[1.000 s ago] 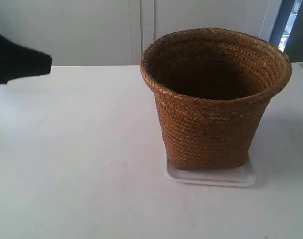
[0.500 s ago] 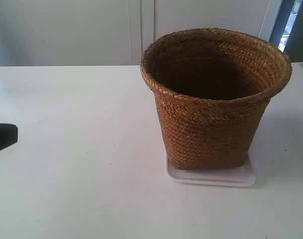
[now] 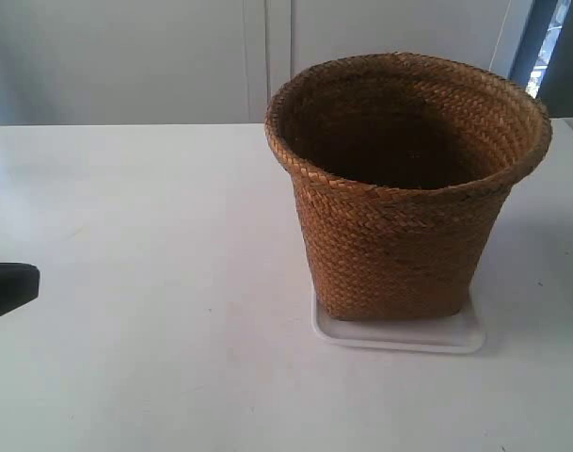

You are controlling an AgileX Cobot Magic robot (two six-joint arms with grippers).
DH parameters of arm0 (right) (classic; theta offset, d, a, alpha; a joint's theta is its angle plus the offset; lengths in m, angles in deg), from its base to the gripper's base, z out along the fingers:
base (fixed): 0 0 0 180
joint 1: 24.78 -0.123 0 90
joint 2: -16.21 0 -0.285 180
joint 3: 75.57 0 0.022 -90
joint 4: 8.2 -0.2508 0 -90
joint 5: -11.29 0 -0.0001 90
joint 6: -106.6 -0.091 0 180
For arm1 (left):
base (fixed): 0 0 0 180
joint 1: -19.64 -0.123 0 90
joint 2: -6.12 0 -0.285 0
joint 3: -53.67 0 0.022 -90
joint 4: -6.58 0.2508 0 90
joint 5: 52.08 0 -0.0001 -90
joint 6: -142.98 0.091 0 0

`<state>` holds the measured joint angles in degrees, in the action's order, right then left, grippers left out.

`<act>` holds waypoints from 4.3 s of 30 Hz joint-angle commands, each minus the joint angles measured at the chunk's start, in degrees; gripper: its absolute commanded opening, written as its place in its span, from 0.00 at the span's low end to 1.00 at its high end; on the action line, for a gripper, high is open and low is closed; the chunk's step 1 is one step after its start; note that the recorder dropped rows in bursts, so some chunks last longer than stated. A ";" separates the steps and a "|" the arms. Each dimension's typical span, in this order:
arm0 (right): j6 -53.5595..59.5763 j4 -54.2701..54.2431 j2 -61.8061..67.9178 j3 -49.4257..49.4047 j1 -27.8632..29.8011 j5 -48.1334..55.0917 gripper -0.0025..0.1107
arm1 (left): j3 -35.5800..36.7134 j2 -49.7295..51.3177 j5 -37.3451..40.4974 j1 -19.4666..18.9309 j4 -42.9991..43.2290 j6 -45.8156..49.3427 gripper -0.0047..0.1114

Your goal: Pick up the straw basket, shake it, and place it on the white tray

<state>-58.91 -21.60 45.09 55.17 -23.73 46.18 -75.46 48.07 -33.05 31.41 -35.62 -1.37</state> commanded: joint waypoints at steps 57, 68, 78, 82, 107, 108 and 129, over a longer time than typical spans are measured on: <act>0.18 0.10 -0.29 -0.11 0.11 -0.21 0.02 | 23.99 -34.16 -14.79 -9.23 -6.24 4.66 0.04; 0.82 1.00 -0.29 -0.11 0.11 -0.74 0.02 | 23.99 -34.16 -14.79 -9.23 -6.24 4.66 0.04; 0.66 1.69 -10.76 -16.68 0.11 -31.81 0.02 | 23.99 -34.16 -14.79 -9.23 -6.24 4.66 0.04; 0.52 1.47 -17.38 -23.85 0.11 -36.79 0.02 | 23.99 -34.16 -14.79 -9.23 -6.24 4.66 0.04; 0.52 1.47 -21.09 -27.96 0.11 -16.92 0.02 | 23.99 -34.16 -14.82 -9.23 -6.24 5.06 0.04; 0.52 1.47 -21.09 -27.96 0.11 -16.92 0.02 | 23.99 -34.16 -14.82 -9.23 -6.24 5.06 0.04; 0.52 1.47 -21.09 -27.96 0.11 -16.92 0.02 | 23.99 -34.16 -14.82 -9.23 -6.24 5.17 0.04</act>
<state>-58.74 -20.12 24.37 27.61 -23.73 29.61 -51.50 14.14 -47.91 22.36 -40.54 3.74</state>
